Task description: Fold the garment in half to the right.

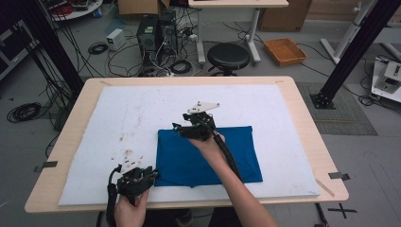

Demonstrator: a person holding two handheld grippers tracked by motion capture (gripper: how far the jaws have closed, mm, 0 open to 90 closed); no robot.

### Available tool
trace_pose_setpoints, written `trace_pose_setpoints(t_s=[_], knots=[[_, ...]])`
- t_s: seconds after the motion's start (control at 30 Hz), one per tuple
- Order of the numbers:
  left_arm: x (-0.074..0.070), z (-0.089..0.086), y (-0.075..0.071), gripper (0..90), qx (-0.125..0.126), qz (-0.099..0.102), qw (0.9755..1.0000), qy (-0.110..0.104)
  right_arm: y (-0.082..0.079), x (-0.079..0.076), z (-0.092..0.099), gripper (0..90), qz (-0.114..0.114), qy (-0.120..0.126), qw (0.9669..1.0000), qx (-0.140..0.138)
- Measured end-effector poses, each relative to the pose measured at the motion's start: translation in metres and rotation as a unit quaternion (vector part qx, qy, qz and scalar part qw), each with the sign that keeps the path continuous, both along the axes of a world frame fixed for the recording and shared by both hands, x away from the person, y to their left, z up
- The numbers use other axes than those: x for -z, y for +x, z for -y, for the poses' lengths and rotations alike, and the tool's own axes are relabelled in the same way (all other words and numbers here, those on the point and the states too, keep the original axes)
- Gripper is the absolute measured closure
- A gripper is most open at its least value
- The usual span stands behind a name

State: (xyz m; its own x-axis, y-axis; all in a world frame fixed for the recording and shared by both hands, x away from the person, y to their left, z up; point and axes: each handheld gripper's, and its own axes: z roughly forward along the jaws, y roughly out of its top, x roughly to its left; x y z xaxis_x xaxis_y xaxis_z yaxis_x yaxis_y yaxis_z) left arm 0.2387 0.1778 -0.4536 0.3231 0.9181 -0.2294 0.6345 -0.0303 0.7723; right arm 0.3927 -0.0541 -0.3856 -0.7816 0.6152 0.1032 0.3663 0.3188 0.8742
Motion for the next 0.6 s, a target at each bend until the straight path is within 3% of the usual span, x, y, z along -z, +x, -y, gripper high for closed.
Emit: trace_pose_setpoints(t_s=[0.03,0.2,0.33,0.43,0.53,0.6], knots=[[0.0,-0.001,0.0,63.3,0.0,0.001,1.0,0.0,0.001,0.001,0.0,43.0,0.0,-0.002,1.0,0.001],[0.0,0.001,0.0,63.8,-0.002,0.002,0.9999,0.011,0.007,0.005,-0.003,43.0,-0.004,-0.009,0.9999,0.005],[0.001,-0.001,0.002,73.6,-0.005,-0.005,1.0,-0.005,0.014,0.01,-0.011,43.7,-0.015,-0.014,0.9998,-0.002],[0.001,0.003,0.002,78.8,-0.002,-0.004,1.0,-0.002,0.02,0.016,-0.024,51.3,-0.029,-0.026,0.9992,-0.011],[0.001,0.004,0.002,78.6,0.002,-0.005,1.0,-0.006,0.025,0.021,-0.038,53.4,-0.044,-0.044,0.9979,-0.016],[0.001,0.004,0.002,72.7,0.01,-0.009,0.9998,-0.015,0.028,0.023,-0.047,53.6,-0.051,-0.051,0.9972,-0.018]])
